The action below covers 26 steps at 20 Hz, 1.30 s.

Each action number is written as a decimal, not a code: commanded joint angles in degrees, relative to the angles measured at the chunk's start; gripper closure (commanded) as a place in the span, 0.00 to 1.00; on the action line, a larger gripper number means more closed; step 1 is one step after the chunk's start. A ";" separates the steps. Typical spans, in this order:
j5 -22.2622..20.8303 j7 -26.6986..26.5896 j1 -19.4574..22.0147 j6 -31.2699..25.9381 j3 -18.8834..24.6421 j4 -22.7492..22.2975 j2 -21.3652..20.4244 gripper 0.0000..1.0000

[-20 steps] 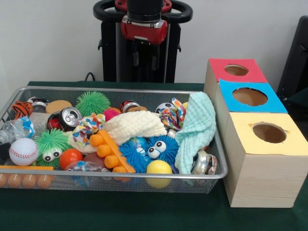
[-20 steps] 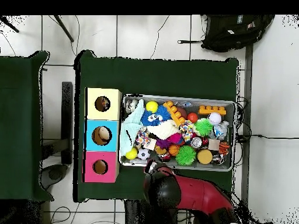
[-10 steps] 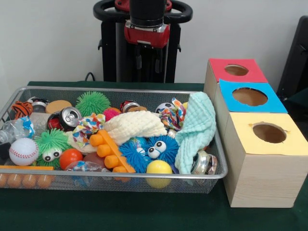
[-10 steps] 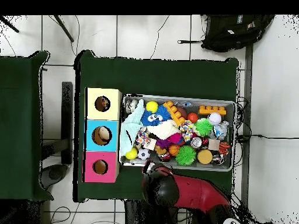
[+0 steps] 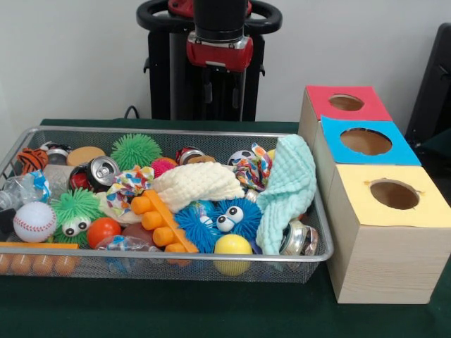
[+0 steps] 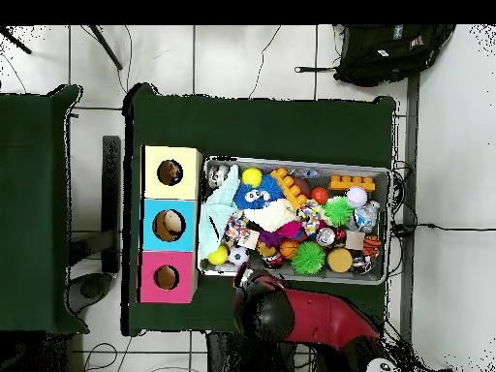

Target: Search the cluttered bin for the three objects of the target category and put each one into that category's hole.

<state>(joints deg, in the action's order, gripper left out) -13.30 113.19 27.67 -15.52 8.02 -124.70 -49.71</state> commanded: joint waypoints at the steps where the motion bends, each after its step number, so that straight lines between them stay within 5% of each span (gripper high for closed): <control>1: -2.69 -0.32 1.17 -0.30 4.62 4.35 1.86 0.00; 26: -2.23 2.26 -1.64 2.67 3.26 7.03 6.43 0.00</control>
<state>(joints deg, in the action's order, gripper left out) -13.30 113.19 26.85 -15.52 8.24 -124.45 -47.52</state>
